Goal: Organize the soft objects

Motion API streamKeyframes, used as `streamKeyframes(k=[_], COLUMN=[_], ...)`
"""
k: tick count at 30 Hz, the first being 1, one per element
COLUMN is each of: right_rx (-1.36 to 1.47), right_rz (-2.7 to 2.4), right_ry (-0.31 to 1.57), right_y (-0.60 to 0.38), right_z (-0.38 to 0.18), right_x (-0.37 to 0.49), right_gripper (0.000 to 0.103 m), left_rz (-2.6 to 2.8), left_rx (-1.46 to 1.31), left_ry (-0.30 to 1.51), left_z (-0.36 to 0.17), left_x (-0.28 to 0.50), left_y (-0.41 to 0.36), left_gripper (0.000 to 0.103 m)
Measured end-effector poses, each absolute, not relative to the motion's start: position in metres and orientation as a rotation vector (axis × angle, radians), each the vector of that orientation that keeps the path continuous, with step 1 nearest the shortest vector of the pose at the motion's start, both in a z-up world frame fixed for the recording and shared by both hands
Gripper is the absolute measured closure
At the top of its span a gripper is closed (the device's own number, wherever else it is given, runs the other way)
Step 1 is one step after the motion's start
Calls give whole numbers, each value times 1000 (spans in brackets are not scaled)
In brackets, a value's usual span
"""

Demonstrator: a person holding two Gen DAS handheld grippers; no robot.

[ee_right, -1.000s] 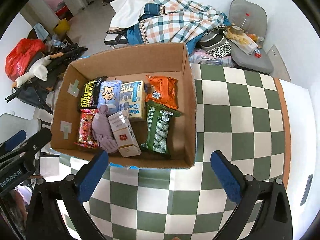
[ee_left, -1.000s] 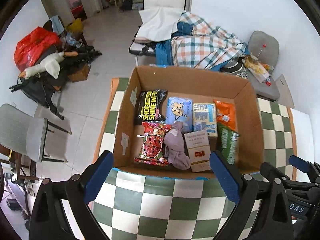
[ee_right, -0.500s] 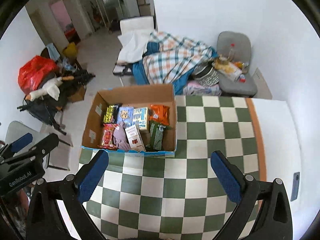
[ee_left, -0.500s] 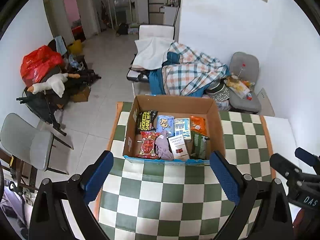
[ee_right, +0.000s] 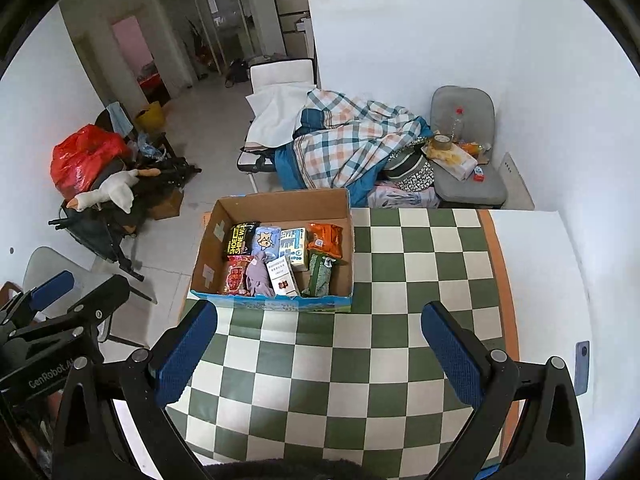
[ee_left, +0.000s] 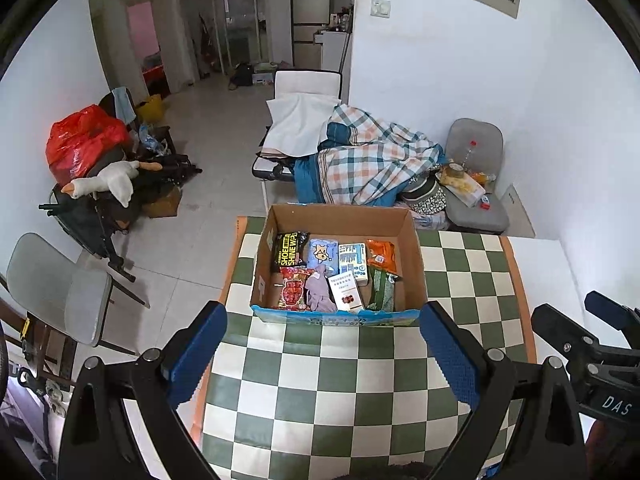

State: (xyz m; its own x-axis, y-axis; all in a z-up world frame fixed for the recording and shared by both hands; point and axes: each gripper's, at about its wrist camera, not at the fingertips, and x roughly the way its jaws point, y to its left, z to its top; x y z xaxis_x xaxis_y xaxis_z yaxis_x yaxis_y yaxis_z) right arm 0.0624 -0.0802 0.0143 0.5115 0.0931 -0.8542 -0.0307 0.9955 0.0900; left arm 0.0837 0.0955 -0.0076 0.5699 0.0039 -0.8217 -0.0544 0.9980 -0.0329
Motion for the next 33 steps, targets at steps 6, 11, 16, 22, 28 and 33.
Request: streamKeyframes(k=[6, 11, 16, 22, 28, 33], right_rx=[45, 31, 22, 13, 15, 14], right_rz=[57, 45, 33, 22, 10, 0], right_ry=[1012, 1007, 1001, 989, 979, 975], right_y=[-81, -82, -84, -83, -88, -89], right_z=[21, 25, 29, 33, 36, 35], right_x=[55, 54, 55, 56, 58, 58], right_gripper=[0, 0, 0, 0, 0, 0], left_rz=[38, 41, 40, 43, 45, 49], left_rx=[-56, -54, -54, -53, -55, -51], left_ry=[959, 956, 955, 951, 943, 942], left_z=[-7, -7, -6, -5, -1, 1], left_x=[81, 80, 79, 79, 76, 76], left_y=[94, 94, 94, 94, 93, 93], left_gripper=[5, 5, 5, 5, 4, 5])
